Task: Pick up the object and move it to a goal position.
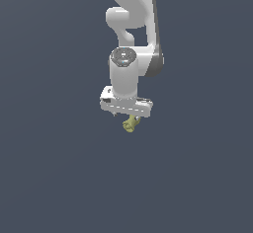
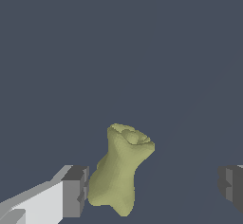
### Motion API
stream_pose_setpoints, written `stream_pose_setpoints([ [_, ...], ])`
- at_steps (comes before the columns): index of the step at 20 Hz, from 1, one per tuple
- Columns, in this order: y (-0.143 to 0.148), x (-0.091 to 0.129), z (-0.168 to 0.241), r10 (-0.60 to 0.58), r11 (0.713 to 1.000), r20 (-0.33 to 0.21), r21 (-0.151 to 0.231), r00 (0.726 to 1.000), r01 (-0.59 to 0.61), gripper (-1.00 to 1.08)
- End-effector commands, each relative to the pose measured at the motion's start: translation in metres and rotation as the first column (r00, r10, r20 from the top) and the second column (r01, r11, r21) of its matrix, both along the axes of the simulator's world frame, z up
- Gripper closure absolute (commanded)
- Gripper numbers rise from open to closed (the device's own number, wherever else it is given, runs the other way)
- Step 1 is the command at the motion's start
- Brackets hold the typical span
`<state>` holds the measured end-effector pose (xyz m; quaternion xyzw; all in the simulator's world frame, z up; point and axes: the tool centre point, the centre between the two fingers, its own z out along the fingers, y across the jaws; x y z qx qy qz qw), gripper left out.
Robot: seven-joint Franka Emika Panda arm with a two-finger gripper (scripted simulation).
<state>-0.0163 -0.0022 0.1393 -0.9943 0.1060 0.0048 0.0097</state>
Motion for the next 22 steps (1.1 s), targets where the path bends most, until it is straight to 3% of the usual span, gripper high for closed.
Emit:
stream_pose_setpoints([
  [1, 0.005, -0.004, -0.006, -0.054, 0.999, 0.000, -0.003, 0.999, 0.054, -0.92],
  [12, 0.023, -0.022, -0.027, -0.267, 0.964, 0.004, -0.016, 0.964, 0.267, -0.92],
  [22, 0.029, -0.029, -0.034, -0.344, 0.939, 0.007, -0.020, 0.939, 0.344, -0.92],
])
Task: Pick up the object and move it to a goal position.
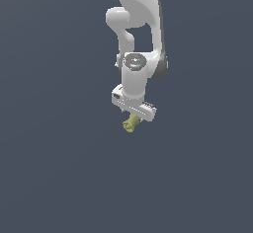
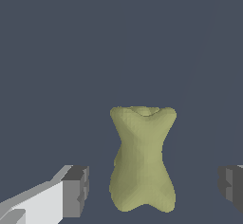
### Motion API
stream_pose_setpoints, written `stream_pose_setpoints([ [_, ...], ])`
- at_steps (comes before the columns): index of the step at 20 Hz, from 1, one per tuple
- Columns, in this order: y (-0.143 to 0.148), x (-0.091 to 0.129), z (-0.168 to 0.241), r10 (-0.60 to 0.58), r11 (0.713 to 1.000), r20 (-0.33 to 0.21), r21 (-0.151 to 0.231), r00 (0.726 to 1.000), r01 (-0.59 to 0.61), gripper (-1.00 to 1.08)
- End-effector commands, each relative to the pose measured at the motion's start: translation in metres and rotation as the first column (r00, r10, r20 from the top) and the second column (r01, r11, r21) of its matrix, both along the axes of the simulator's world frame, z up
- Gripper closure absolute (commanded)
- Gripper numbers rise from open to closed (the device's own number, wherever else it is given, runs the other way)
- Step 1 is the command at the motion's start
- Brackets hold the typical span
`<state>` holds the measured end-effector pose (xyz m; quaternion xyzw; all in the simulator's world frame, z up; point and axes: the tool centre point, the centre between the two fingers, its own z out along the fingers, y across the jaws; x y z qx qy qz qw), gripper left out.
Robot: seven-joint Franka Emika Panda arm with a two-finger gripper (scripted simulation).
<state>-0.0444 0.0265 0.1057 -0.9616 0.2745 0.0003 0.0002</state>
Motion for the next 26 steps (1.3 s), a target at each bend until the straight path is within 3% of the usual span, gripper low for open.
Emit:
stream_pose_setpoints([
  [1, 0.001, -0.001, -0.001, -0.010, 1.000, 0.001, -0.001, 1.000, 0.010, -0.92],
  [21, 0.000, -0.001, -0.051, -0.010, 1.000, 0.001, -0.001, 1.000, 0.010, -0.92],
  [22, 0.000, -0.001, -0.051, -0.010, 1.000, 0.001, -0.001, 1.000, 0.010, 1.08],
  [26, 0.000, -0.001, -0.051, -0.010, 1.000, 0.001, -0.001, 1.000, 0.010, 1.08],
])
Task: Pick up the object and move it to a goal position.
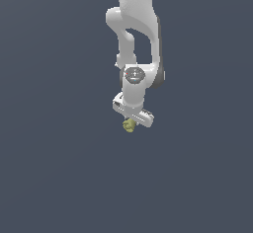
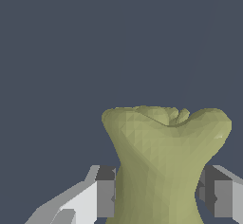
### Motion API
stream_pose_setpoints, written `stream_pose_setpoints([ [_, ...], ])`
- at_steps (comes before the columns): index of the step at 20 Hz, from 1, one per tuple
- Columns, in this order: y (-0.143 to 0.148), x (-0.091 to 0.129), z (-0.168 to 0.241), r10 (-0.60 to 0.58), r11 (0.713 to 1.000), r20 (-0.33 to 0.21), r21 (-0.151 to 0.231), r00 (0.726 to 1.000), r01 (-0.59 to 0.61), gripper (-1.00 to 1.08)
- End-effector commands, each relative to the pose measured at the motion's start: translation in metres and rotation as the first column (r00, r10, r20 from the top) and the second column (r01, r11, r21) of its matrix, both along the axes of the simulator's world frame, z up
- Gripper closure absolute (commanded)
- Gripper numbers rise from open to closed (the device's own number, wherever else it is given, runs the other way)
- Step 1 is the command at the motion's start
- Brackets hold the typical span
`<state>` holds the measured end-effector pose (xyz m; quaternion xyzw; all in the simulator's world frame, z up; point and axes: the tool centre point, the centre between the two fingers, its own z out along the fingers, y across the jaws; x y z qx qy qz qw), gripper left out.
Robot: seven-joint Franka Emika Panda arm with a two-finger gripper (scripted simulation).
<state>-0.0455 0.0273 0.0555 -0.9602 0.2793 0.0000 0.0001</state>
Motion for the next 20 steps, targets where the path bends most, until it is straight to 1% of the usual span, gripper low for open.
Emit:
stream_pose_setpoints([
  [1, 0.000, 0.000, -0.001, 0.000, 1.000, 0.000, 0.000, 1.000, 0.000, 1.08],
  [7, 0.000, 0.000, 0.000, 0.000, 1.000, 0.000, 0.000, 1.000, 0.000, 1.08],
  [11, 0.002, 0.004, 0.004, 0.000, 1.000, 0.000, 0.000, 1.000, 0.000, 1.08],
  [15, 0.008, 0.014, 0.015, 0.000, 1.000, 0.000, 0.000, 1.000, 0.000, 1.08],
  [20, 0.020, 0.032, 0.036, 0.000, 1.000, 0.000, -0.001, 1.000, 0.000, 1.08],
])
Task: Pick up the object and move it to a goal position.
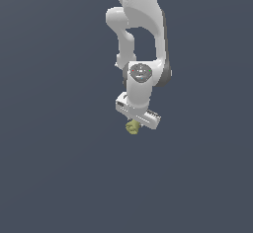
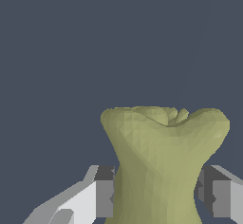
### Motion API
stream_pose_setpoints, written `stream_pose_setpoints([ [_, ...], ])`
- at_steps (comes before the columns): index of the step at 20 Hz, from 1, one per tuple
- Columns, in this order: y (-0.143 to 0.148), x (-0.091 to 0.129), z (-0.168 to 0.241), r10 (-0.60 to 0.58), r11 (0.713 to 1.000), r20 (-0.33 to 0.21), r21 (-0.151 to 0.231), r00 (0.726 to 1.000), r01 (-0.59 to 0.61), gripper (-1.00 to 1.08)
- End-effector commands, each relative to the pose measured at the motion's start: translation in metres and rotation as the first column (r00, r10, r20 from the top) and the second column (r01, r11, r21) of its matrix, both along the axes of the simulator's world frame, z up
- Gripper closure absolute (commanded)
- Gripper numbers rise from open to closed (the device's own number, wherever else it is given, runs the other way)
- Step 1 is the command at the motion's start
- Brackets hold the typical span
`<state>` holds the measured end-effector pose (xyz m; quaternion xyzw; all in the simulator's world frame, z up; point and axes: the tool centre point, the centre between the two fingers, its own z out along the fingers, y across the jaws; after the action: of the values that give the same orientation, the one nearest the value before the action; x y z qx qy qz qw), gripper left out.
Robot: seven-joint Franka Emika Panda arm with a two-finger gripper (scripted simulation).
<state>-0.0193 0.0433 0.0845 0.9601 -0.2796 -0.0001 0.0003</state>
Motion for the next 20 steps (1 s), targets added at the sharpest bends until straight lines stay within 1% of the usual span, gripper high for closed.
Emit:
stream_pose_setpoints([
  [1, 0.007, 0.011, 0.012, 0.000, 1.000, 0.001, 0.000, 1.000, 0.000, 1.08],
  [12, 0.041, 0.067, 0.074, 0.000, 1.000, 0.001, -0.001, 1.000, 0.000, 1.08],
  [20, 0.062, 0.101, 0.110, 0.000, 1.000, 0.001, -0.001, 1.000, 0.000, 1.08],
])
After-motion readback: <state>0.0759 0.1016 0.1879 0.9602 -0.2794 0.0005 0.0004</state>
